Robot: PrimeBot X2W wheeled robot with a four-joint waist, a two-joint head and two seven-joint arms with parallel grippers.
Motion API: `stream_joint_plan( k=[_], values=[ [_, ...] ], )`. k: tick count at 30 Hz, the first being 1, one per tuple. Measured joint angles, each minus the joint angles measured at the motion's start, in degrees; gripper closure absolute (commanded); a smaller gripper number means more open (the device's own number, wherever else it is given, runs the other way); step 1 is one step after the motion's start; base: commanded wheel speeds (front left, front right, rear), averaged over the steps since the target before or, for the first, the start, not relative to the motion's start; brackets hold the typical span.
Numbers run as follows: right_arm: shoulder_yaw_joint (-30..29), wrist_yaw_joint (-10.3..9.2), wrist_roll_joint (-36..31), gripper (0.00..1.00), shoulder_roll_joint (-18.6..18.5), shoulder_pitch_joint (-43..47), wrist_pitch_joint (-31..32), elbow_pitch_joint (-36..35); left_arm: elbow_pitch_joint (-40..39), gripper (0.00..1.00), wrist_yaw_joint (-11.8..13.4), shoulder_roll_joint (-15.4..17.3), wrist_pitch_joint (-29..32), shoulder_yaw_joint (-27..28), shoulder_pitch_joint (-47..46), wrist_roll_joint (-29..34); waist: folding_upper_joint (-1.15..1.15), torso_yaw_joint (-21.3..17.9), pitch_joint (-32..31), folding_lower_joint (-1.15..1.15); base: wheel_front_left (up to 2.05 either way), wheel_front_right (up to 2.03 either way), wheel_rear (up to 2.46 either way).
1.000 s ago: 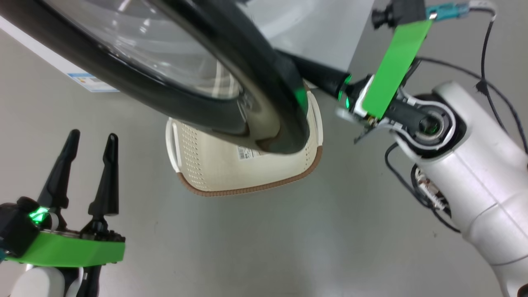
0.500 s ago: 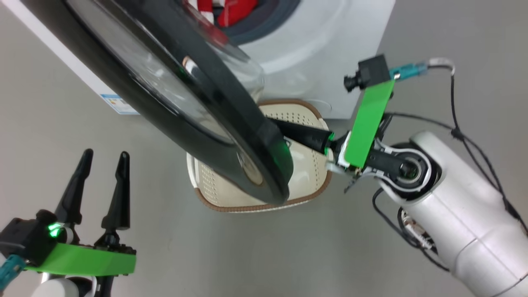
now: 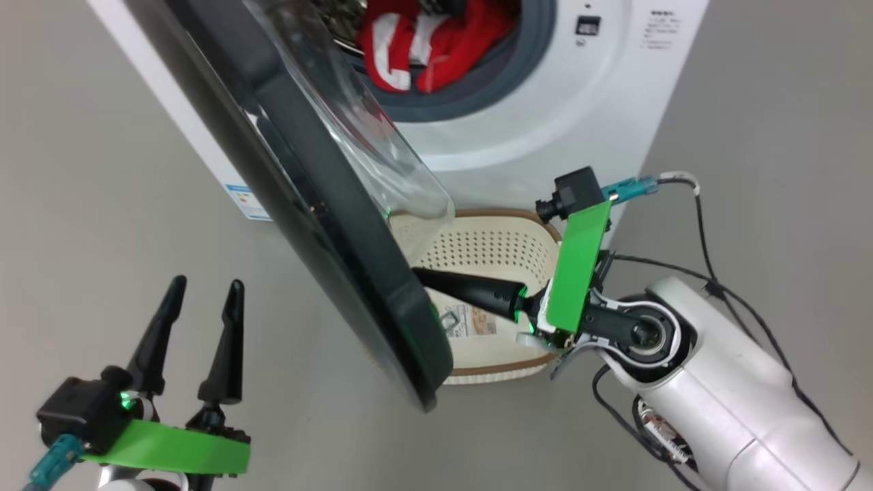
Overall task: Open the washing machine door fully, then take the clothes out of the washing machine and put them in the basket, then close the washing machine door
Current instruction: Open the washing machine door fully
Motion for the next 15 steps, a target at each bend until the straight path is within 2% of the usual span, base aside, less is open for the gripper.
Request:
stream_joint_plan(
  k=[15],
  values=[
    [-0.8, 0.0, 0.4, 1.0, 3.0, 4.5, 2.8, 2.4, 1.6, 0.0, 0.0, -1.6, 0.0, -1.9, 1.4, 1.0, 0.0, 6.8, -4.0, 0.0, 0.0, 0.0, 0.0]
  ],
)
